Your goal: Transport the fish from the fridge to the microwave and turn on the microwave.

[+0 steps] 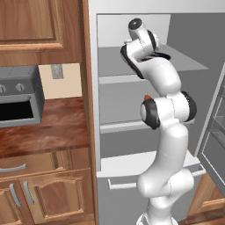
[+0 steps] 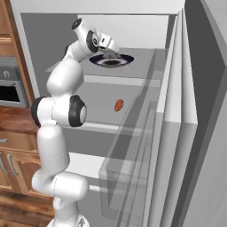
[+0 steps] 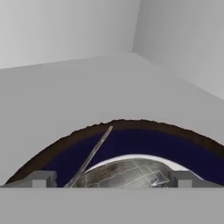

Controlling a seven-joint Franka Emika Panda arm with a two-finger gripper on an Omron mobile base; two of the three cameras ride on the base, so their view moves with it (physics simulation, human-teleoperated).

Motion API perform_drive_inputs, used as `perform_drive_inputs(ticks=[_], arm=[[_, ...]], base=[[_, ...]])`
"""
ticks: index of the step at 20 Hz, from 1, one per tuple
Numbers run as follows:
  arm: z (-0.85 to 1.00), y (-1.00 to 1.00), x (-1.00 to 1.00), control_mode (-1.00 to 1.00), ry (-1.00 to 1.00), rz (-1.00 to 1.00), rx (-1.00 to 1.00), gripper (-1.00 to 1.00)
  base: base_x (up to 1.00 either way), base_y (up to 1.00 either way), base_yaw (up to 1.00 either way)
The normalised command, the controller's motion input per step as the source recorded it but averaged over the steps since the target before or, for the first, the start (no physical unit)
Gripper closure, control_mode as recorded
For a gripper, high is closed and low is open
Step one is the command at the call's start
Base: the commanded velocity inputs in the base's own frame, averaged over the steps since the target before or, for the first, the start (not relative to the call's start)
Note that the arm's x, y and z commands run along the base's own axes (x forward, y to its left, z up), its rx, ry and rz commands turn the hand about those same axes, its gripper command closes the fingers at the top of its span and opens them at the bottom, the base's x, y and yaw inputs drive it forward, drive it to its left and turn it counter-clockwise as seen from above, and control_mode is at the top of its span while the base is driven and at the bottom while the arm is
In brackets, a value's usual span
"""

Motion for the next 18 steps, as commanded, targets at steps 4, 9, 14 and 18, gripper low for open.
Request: perform_drive_inputs(ticks=[4, 9, 14, 18], arm=[[-0.11, 0.00, 0.07, -1.00, 0.08, -0.03, 0.00, -1.00], [-0.18, 0.00, -0.02, -1.00, 0.03, -0.06, 0.00, -1.00], [-0.22, 0.00, -0.11, -1.00, 0.00, -0.06, 0.00, -1.00], [-0.25, 0.00, -0.14, -1.00, -0.01, -0.06, 0.00, -1.00]], base=[[0.00, 0.00, 0.00], [0.00, 0.00, 0.00], [0.00, 0.00, 0.00], [0.00, 0.00, 0.00]])
